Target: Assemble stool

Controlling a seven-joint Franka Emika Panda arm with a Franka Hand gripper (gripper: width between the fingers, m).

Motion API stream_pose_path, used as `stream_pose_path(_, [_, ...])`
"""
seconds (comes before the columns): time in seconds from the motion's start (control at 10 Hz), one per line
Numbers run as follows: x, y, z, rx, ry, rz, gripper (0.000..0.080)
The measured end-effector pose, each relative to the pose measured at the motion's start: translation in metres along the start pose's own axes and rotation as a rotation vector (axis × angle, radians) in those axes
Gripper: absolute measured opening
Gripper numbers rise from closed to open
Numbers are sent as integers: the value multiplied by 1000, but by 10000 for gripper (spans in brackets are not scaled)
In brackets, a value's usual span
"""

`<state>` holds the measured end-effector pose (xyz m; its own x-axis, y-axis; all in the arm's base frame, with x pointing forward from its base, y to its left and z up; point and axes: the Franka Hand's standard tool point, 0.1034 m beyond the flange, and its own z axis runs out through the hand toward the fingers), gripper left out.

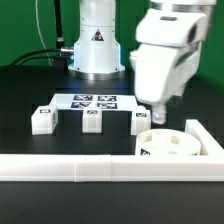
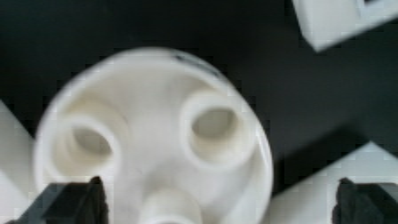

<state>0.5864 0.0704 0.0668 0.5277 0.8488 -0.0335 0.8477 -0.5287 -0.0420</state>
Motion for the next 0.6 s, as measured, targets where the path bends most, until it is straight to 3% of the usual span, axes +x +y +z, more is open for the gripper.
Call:
stream_pose_path(0.3, [-44, 7, 6, -1, -28, 86, 649])
stream_pose_path(0.4, [-49, 4, 6, 16, -45, 94, 649])
stream_pose_path(0.6, [-49, 5, 6, 11, -40, 96, 649])
